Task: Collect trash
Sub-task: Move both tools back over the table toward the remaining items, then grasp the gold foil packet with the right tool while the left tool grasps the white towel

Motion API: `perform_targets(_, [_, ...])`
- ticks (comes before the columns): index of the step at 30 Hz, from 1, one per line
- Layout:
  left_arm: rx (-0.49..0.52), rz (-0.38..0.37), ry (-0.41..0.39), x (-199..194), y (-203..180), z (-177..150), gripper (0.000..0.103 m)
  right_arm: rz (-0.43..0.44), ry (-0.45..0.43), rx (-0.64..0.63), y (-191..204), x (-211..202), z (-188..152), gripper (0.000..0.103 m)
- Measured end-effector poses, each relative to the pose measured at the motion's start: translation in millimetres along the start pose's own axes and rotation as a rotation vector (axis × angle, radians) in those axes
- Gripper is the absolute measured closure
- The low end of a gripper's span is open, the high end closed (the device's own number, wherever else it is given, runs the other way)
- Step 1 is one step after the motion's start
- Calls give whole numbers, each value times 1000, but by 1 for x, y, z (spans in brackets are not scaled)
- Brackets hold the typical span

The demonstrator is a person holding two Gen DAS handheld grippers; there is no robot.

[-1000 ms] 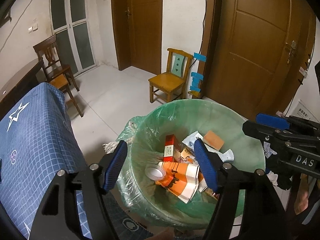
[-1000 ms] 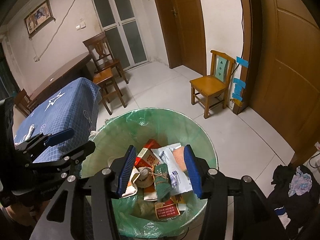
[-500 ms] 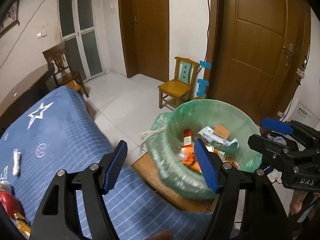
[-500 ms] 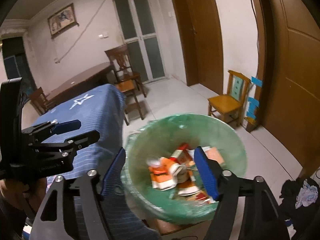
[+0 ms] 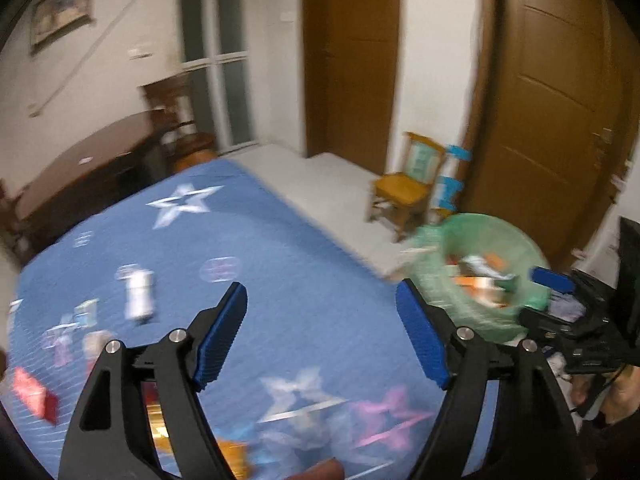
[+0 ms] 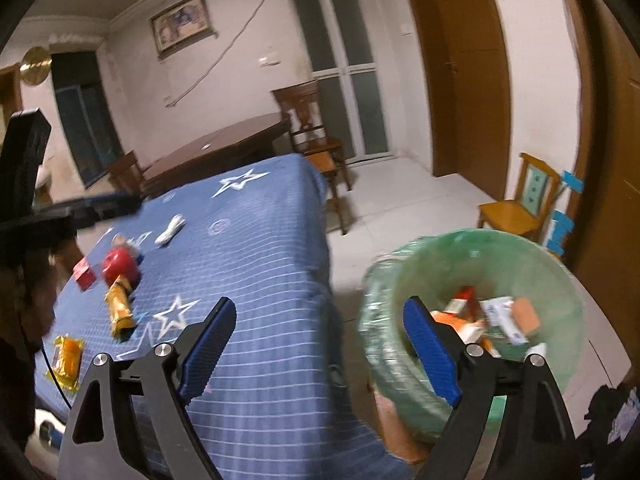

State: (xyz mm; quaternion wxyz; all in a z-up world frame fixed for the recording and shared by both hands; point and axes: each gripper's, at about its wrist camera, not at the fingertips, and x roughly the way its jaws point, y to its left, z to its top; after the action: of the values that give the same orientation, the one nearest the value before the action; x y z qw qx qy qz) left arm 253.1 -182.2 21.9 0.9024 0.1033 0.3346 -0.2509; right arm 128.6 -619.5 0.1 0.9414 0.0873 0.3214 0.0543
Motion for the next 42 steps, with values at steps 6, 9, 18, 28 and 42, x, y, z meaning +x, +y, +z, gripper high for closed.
perform_targets(6, [-164, 115, 120, 0, 129, -15, 29, 66, 42, -35, 40, 28, 1, 16])
perform_targets(9, [-257, 159, 200, 12, 188, -24, 29, 93, 66, -54, 60, 46, 0, 16])
perform_targets(18, [-359, 212, 409, 75, 261, -42, 29, 159, 133, -105, 117, 87, -4, 16])
perform_targets(28, [-349, 169, 498, 103, 263, -55, 21, 365, 271, -269, 221, 129, -5, 16])
perform_targets(42, [-361, 120, 573, 132, 270, -51, 14, 388, 448, -531, 331, 191, -8, 33])
